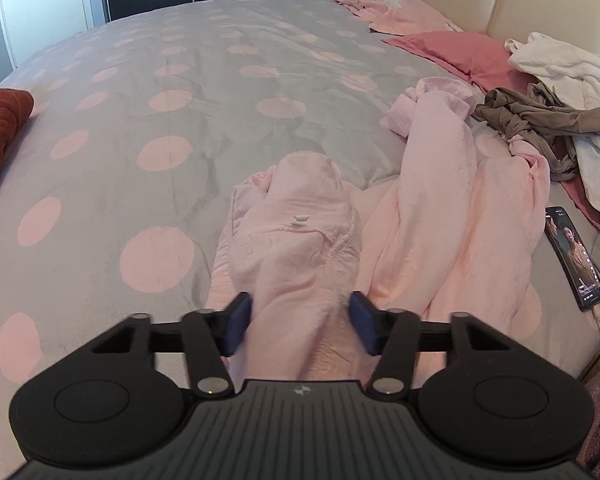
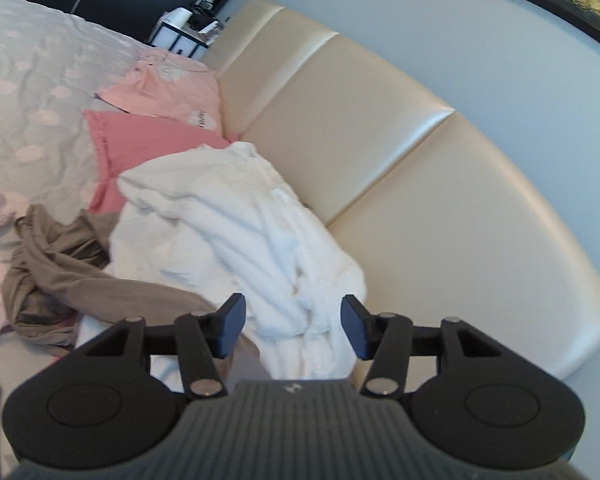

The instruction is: Fold clothes

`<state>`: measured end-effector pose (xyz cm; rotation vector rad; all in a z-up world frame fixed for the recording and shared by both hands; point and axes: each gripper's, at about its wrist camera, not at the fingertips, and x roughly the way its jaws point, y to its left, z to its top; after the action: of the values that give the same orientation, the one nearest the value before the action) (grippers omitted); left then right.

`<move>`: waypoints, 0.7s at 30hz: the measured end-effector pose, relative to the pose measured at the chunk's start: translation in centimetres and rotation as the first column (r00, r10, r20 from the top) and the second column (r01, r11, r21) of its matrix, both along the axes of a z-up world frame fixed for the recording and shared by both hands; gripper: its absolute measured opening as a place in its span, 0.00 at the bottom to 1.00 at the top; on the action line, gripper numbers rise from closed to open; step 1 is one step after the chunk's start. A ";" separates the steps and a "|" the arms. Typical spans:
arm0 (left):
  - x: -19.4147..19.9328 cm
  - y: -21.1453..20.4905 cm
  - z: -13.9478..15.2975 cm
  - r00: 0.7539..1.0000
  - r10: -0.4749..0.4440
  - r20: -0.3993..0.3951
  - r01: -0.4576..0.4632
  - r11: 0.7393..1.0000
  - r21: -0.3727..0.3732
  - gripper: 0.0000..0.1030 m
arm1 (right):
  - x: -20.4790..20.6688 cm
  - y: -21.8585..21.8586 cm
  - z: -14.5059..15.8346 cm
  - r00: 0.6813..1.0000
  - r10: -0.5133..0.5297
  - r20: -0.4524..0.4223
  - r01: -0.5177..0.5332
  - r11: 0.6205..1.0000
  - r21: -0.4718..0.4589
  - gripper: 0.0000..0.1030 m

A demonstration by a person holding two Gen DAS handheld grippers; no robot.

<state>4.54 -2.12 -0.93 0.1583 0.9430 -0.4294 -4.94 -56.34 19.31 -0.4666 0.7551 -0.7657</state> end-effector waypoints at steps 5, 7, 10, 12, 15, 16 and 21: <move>0.7 0.9 0.5 1.000 0.020 0.008 -0.020 1.000 0.005 0.05 | 1.7 5.2 -3.9 0.982 0.191 0.016 -0.191 0.972 0.138 0.59; 0.9 1.2 1.0 0.999 0.039 0.033 -0.040 0.999 0.023 0.02 | 2.9 7.8 -6.1 0.962 0.273 0.001 -0.268 0.944 0.193 0.59; 1.3 2.2 1.8 0.994 0.083 0.066 -0.086 0.995 0.048 0.02 | 4.5 11.8 -9.4 0.920 0.391 -0.018 -0.369 0.880 0.300 0.59; 1.6 3.3 2.1 0.990 0.123 0.075 -0.127 0.990 0.056 0.01 | 5.3 14.8 -11.8 0.882 0.471 -0.025 -0.431 0.826 0.363 0.59; 2.1 4.9 2.1 0.981 0.179 0.071 -0.185 0.979 0.087 0.01 | 5.9 18.6 -14.9 0.822 0.568 -0.031 -0.493 0.739 0.459 0.59; 2.2 5.4 2.0 0.981 0.187 0.058 -0.192 0.977 0.093 0.02 | 6.0 19.8 -15.8 0.798 0.602 -0.033 -0.514 0.708 0.485 0.59; 1.8 6.7 2.1 0.977 0.214 0.027 -0.215 0.972 0.098 0.34 | 5.1 24.9 -18.5 0.658 0.753 -0.019 -0.618 0.554 0.558 0.59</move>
<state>6.31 4.61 1.12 0.1491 0.9550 -0.1806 0.18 -31.44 0.84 -0.3345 0.8887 0.2795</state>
